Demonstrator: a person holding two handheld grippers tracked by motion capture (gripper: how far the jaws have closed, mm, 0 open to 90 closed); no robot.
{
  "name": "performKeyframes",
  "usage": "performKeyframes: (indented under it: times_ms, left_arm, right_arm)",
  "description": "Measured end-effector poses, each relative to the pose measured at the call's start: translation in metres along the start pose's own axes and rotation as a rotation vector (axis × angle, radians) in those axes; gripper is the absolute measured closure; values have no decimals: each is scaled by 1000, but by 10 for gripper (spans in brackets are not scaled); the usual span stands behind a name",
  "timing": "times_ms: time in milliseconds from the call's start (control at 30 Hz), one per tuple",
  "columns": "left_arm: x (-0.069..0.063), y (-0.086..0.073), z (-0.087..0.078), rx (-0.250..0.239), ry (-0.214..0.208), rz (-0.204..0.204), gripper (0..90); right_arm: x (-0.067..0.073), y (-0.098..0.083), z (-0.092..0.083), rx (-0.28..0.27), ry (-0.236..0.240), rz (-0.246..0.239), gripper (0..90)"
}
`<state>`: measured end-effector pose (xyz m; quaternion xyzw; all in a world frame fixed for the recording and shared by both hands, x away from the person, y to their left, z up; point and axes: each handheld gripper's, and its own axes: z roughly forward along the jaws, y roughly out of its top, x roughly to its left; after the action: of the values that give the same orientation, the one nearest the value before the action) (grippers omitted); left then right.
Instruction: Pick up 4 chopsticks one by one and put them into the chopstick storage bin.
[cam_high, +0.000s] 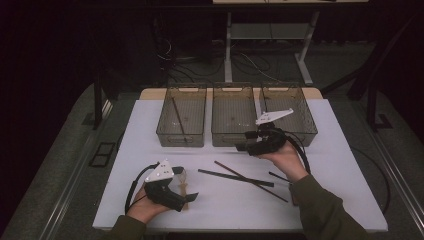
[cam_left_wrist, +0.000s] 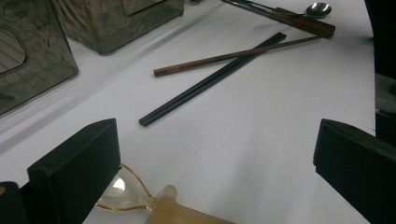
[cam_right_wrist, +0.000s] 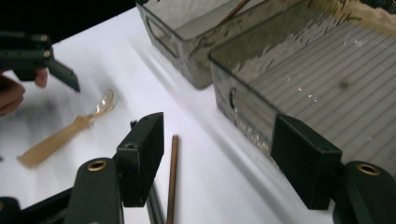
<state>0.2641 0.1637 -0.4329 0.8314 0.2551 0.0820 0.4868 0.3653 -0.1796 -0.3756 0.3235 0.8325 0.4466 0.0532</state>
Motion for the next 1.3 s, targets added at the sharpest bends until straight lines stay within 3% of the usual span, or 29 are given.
performKeyframes:
  times_ms: [300,500,600,700,1000,1300]
  left_arm:
    - [-1,0,0,5,1,9,0]
    - [0,0,-1,13,8,17,0]
    - [-1,0,0,16,8,17,0]
    - [-1,0,1,15,8,17,0]
    - [-1,0,1,15,6,17,0]
    - [-1,0,0,15,6,16,0]
  right_arm:
    - [5,-24,-16,13,6,-12,324]
    - [9,-41,-31,12,37,-11,326]
    - [10,-51,-37,19,74,-7,332]
    - [15,-61,-42,18,78,-19,346]
    - [23,-82,-52,64,68,-28,486]
    - [23,-101,-56,132,42,-41,559]
